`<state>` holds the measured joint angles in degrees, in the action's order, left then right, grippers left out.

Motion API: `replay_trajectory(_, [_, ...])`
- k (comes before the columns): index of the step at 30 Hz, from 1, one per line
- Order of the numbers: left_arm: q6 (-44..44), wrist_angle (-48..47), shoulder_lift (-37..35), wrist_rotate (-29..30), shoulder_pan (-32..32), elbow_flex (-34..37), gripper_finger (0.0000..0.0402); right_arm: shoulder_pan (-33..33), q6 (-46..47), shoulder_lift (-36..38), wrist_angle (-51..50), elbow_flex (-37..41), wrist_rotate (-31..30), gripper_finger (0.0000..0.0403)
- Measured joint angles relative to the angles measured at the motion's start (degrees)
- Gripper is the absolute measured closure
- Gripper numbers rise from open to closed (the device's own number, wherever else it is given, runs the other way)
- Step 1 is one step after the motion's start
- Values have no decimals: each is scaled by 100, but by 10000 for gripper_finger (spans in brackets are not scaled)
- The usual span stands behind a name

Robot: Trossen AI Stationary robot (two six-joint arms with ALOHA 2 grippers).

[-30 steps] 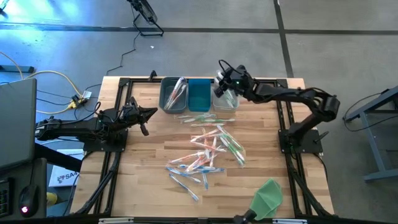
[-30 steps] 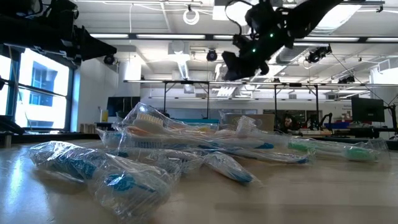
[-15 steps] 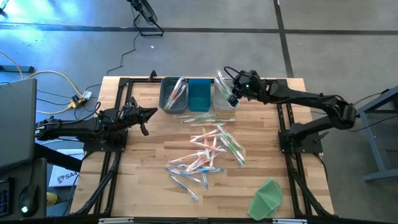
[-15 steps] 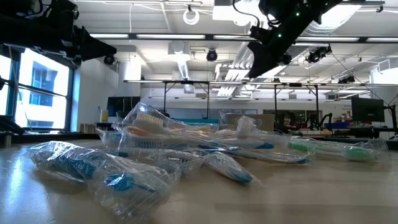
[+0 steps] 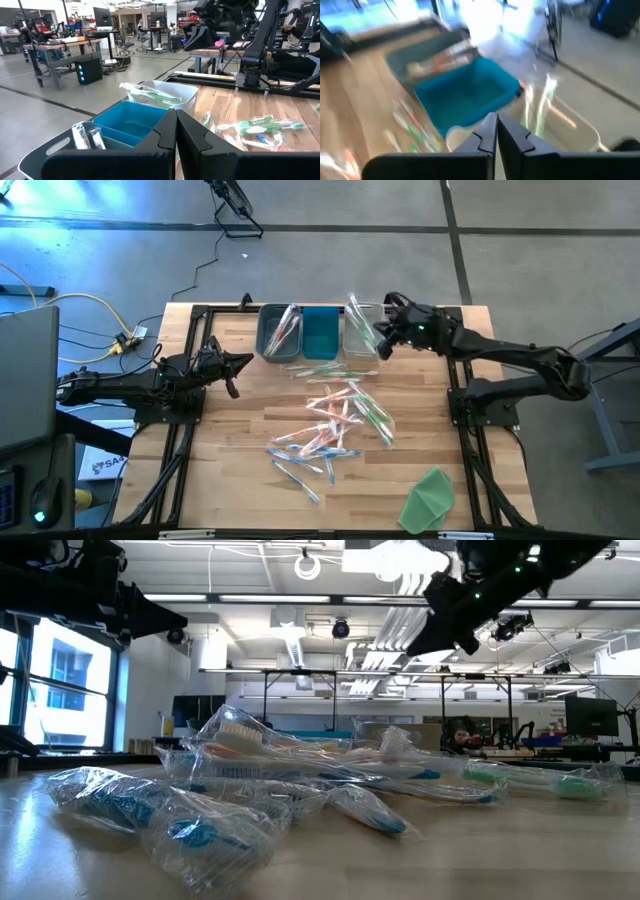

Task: Pick & Place Toothbrushes
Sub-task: Put the orange toothbrush into the dark blue bin

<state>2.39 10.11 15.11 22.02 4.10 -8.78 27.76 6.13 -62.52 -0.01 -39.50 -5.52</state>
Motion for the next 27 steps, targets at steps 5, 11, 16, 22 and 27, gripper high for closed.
replay_trajectory(5, [0, 2, 0, 0, 0, 0, 400, 11, 122, 560, 1316, 822, 337, 395])
replay_trajectory(11, [2, 2, 0, 3, 0, 0, 400, 11, 125, 1135, 2452, 1595, 617, 398])
replay_trajectory(16, [4, 0, 0, 10, 0, 0, 400, 9, 121, 1207, 2930, 1836, 868, 399])
replay_trajectory(22, [16, 0, 0, 17, 0, 0, 400, 9, 121, 1153, 2863, 1834, 1174, 399])
replay_trajectory(27, [15, -47, 0, 17, 0, 0, 400, 9, 118, 1153, 2887, 1834, 1194, 399])
